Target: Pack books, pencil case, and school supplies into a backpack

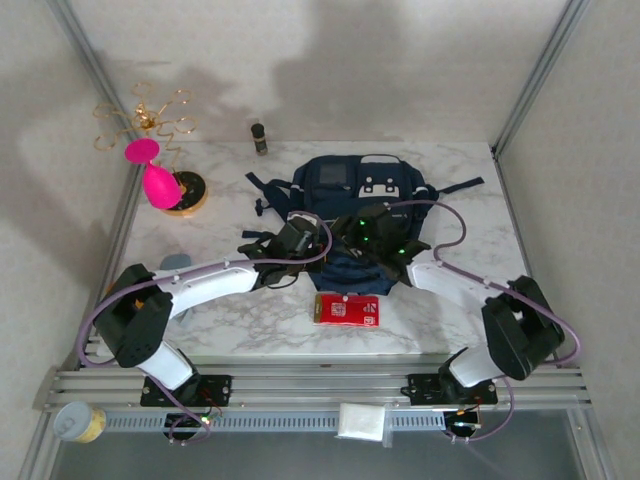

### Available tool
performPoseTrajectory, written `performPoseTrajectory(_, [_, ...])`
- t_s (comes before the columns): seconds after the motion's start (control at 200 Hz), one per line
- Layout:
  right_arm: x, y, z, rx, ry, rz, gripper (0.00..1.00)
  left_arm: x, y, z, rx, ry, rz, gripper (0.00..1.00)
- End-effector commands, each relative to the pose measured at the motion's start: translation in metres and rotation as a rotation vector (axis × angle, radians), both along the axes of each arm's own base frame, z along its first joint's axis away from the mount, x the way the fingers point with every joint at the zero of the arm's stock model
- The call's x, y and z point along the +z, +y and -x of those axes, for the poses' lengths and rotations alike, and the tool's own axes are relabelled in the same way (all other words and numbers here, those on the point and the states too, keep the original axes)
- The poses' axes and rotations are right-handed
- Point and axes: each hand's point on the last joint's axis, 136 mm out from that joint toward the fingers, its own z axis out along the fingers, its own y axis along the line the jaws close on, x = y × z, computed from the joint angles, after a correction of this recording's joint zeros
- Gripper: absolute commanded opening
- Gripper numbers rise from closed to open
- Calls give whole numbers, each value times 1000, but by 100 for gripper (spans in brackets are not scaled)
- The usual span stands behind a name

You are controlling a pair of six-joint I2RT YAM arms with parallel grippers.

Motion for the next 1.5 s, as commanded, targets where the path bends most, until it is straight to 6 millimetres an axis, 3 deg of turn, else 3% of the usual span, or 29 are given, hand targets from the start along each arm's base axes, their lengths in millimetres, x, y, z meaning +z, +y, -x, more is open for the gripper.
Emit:
performPoseTrajectory(0.0, [22,-7,-29,-153,-86,-20,34,19,13,-13,77,-60,25,0])
performPoseTrajectory(0.12, [42,-7,-31,-108,-159,-1,0,19,34,-22,154,-73,-9,0])
performPoseTrajectory(0.32, [107,-9,-40,53,-315,-27,0,16,77,-45,266,-79,-47,0])
performPoseTrajectory(0.531, [133,-9,-41,201,-334,-74,0,1,98,-84,306,-66,-40,0])
performPoseTrajectory(0.716, [120,-5,-40,266,-290,-53,0,-13,118,-125,374,-51,-60,0])
performPoseTrajectory(0.836, [107,-7,-40,262,-272,-35,0,-15,127,-135,405,-68,-52,0])
performPoseTrajectory(0.941, [99,6,-36,312,-260,-80,0,-22,124,-139,384,-44,-10,0])
performPoseTrajectory(1.056, [97,6,-35,309,-260,-62,0,-16,119,-129,339,-44,21,0])
performPoseTrajectory(1.086, [98,4,-34,308,-265,-59,6,-14,117,-123,326,-40,34,0])
performPoseTrajectory(1.167, [102,3,-28,323,-272,-33,31,3,117,-103,297,-35,73,31])
performPoseTrajectory(1.232, [102,-5,-20,318,-264,22,45,17,123,-82,297,-39,106,43])
performPoseTrajectory(1.347, [101,-20,5,293,-279,96,59,39,142,-44,339,-71,150,52])
performPoseTrajectory(1.492, [88,-6,46,396,-258,188,67,49,173,-8,419,-63,100,58])
